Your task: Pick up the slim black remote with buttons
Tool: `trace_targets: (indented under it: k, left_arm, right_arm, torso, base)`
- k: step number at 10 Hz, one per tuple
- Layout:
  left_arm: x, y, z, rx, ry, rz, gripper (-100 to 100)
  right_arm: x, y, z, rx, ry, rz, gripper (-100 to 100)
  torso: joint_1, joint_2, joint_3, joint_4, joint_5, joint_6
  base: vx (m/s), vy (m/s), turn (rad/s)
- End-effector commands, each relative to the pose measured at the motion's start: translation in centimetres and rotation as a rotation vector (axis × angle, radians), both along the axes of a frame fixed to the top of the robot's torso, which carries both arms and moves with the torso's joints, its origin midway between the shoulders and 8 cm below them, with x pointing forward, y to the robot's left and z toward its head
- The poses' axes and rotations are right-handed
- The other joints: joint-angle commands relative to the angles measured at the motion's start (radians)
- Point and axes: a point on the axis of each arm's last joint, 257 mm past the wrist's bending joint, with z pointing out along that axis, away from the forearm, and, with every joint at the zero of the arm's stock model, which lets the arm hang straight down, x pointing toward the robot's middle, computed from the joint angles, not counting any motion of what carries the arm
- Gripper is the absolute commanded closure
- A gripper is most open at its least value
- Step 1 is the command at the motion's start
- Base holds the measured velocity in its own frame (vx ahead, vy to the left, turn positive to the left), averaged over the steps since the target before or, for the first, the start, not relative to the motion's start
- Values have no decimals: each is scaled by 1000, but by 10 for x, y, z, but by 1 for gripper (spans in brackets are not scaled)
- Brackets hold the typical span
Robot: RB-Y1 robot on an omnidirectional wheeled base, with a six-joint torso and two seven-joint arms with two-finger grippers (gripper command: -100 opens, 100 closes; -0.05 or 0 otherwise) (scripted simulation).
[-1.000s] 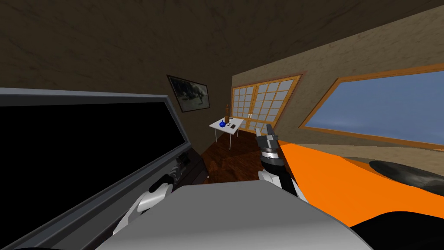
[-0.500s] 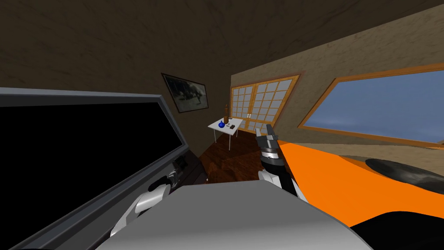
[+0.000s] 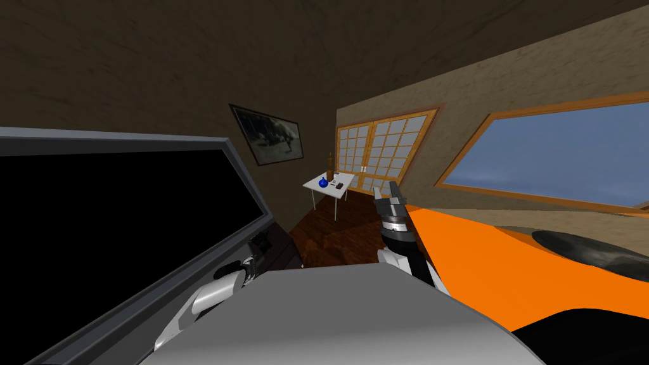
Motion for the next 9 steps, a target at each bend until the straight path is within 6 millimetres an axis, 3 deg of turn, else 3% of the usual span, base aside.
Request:
trace_targets:
  k: [1, 5, 9]
  left_arm:
    - [-8, 2, -6, -20, 31, 19, -100]
    - [-41, 6, -28, -116, 149, 119, -100]
    - [-60, 5, -38, -179, 217, 180, -100]
  right_arm:
    - [0, 0, 0, 0, 0, 0, 0]
    - [0, 0, 0, 0, 0, 0, 0]
    - [0, 0, 0, 0, 0, 0, 0]
  torso:
    - [0, 0, 0, 0, 0, 0]
    - [1, 0, 0, 0, 0, 0]
    - [1, 0, 0, 0, 0, 0]
  base:
    - [49, 20, -18]
    - [67, 30, -23]
    - [54, 32, -14]
